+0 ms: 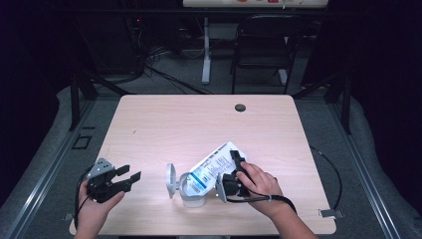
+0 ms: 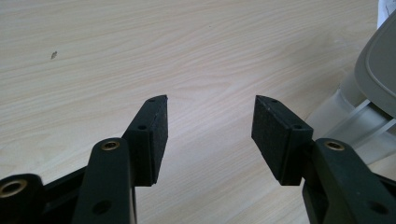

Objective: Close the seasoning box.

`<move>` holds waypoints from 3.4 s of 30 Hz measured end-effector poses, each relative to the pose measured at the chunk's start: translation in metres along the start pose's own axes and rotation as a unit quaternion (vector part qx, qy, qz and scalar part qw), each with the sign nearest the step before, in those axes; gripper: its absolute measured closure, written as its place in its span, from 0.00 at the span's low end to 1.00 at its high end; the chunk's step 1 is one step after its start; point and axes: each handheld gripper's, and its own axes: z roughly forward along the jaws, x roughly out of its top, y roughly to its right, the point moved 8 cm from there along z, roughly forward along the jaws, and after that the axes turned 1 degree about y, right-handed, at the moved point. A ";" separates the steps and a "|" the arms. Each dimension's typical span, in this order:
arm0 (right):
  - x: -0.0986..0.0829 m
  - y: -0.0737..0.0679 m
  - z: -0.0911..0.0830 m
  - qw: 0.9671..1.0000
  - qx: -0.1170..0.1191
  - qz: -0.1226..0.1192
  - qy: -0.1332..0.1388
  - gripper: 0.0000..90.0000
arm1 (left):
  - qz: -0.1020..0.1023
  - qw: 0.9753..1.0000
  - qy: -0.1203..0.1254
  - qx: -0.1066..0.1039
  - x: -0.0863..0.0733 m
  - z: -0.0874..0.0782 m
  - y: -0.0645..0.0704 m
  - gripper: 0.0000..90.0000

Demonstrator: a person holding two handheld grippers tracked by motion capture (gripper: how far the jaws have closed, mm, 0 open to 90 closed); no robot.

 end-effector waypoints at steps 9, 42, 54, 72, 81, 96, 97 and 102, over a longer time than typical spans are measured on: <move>-0.003 -0.015 0.000 0.999 0.020 0.031 0.006 0.78 | -0.001 1.000 0.001 -0.001 0.000 0.001 0.001 0.52; -0.013 -0.029 -0.005 0.972 0.106 0.211 0.006 0.93 | 0.000 1.000 0.000 -0.001 -0.001 0.002 0.001 0.52; -0.014 -0.030 -0.007 0.935 0.143 0.324 0.024 0.93 | -0.001 1.000 0.000 -0.001 -0.001 0.002 0.001 0.52; -0.023 -0.039 -0.003 0.838 0.209 0.502 0.043 0.93 | 0.001 1.000 -0.001 0.000 -0.001 0.003 0.001 0.52; -0.024 -0.051 0.002 0.809 0.232 0.539 0.037 0.93 | 0.001 1.000 -0.002 0.000 -0.002 0.003 0.001 0.52; -0.038 -0.062 0.014 0.781 0.232 0.580 0.011 0.93 | 0.002 1.000 -0.006 -0.001 -0.004 0.007 0.002 0.52; -0.039 -0.063 0.015 0.779 0.232 0.582 0.009 0.93 | 0.001 1.000 -0.007 -0.002 -0.004 0.007 0.003 0.52; -0.040 -0.066 0.017 0.777 0.233 0.585 0.005 0.93 | 0.004 1.000 -0.009 -0.003 -0.004 0.007 0.004 0.52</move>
